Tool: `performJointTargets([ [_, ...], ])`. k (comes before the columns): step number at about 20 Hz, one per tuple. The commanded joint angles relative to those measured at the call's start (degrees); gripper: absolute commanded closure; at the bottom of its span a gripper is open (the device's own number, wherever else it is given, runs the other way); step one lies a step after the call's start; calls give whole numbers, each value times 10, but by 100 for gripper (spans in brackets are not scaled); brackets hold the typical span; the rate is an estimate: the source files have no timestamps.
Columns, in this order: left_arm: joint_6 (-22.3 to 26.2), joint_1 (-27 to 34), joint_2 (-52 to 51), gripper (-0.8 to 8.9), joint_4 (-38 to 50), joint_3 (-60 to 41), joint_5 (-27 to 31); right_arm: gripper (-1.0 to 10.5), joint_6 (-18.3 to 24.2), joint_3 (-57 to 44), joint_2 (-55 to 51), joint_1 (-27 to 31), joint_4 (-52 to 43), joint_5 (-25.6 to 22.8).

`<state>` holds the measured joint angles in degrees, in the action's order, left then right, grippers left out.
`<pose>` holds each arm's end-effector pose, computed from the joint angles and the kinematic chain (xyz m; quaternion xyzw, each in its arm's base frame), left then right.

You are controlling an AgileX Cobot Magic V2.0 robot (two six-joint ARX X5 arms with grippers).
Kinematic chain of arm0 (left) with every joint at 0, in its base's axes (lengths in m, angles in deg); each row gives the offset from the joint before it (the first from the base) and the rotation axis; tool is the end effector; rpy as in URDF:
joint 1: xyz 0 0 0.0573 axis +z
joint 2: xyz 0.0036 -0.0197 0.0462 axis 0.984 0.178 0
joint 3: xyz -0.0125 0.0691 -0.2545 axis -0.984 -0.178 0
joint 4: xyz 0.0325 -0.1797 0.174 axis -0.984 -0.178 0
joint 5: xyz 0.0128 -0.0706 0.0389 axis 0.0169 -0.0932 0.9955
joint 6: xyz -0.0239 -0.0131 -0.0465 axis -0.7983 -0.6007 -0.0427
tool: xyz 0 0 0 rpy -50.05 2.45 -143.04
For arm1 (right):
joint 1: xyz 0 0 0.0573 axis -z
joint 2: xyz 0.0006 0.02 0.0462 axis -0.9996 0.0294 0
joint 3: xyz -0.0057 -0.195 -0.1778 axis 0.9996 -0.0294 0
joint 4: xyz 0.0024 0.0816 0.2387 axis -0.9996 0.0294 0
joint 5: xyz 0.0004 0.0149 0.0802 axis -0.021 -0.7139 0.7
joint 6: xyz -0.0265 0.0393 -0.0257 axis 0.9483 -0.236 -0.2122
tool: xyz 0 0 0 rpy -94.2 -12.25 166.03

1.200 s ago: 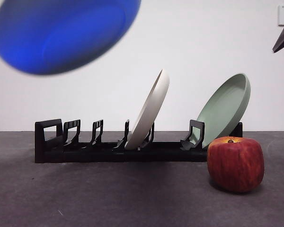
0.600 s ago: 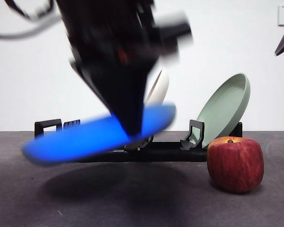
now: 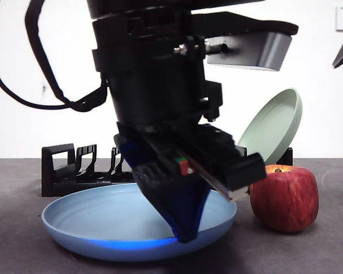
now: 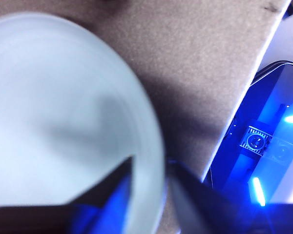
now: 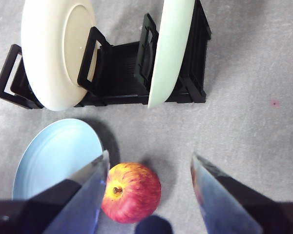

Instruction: Take the blue plate from the plate rack,put the plate on the table,take the apple from the table,put the apple in the plate

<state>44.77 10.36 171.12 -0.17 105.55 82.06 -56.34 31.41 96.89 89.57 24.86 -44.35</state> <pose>0.1196 -0.2914 0.1815 0.4025 0.4190 -0.3454 0.7370 0.1844 0.0097 0.2777 0.1473 0.3796 0.1958 0.8921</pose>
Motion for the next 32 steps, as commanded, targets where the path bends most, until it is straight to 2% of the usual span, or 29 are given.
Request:
performJointTargets([
  [1, 5, 6, 4, 375, 2, 0, 4, 662, 5, 3, 0, 1, 0, 1],
  [4, -14, 13, -12, 375, -18, 18, 22, 661, 5, 3, 0, 0, 7, 5],
  [7, -13, 16, -61, 375, -43, 62, 76, 651, 12, 3, 0, -25, 14, 21],
  [8, -13, 19, -83, 375, -50, 83, 82, 600, 16, 3, 0, -40, 14, 21],
  [11, -7, 35, -158, 375, -76, 157, 80, 472, 16, 3, 1, -103, 14, -17],
  [14, 7, 57, -222, 375, -119, 261, 81, 430, 16, 7, 2, -183, 16, -107],
  [19, 18, 83, -287, 375, -184, 428, 81, 408, 16, 11, 45, -287, 16, -210],
  [22, 22, 83, -322, 375, -186, 478, 81, 408, 16, 19, 109, -325, 15, -238],
  [25, 20, 83, -352, 375, -194, 481, 81, 409, 21, 31, 180, -344, 10, -273],
  [32, 15, 83, -375, 375, -250, 481, 81, 416, 24, 32, 310, -344, -50, -272],
])
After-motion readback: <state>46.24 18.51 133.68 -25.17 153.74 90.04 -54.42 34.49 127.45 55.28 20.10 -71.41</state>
